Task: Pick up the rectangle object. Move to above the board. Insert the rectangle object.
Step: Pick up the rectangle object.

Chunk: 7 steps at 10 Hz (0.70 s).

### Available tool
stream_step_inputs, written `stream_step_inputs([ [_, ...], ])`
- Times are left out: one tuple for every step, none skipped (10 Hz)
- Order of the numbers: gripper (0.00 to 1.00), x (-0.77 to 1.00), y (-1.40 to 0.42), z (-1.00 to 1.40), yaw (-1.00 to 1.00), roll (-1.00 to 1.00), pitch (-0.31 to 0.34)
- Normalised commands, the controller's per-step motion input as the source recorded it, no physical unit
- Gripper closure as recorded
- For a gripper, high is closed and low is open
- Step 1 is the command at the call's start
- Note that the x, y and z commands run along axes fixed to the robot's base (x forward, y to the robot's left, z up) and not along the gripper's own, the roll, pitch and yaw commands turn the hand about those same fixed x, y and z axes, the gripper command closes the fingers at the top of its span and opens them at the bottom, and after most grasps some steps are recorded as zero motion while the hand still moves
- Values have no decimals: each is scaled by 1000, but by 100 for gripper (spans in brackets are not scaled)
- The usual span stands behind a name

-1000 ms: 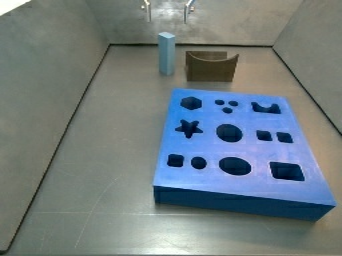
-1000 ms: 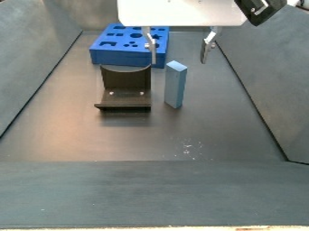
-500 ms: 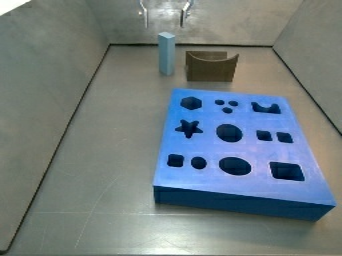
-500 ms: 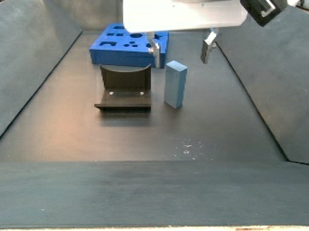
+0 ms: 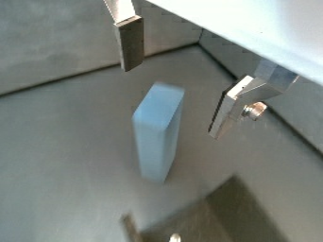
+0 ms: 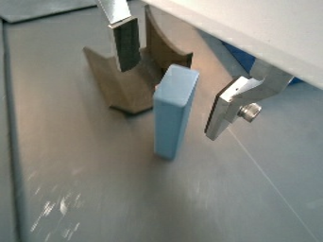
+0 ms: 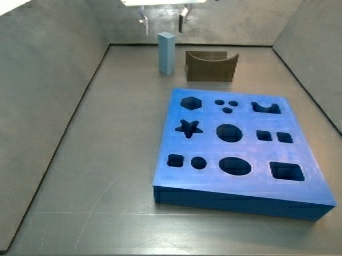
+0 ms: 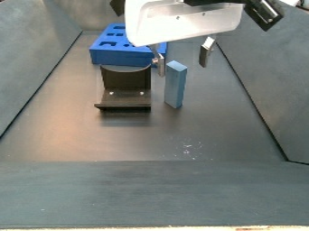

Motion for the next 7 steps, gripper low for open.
stream_step_inputs([
  [0, 594, -271, -649, 0, -6, -440],
  [0, 409, -91, -263, 0, -3, -103],
  [0, 0, 0, 0, 0, 0, 17],
  [0, 0, 26, 0, 0, 0, 0],
  [0, -203, 146, -91, 637, -477, -203],
  [0, -54, 0, -114, 954, -346, -137],
  [0, 0, 0, 0, 0, -11, 0],
])
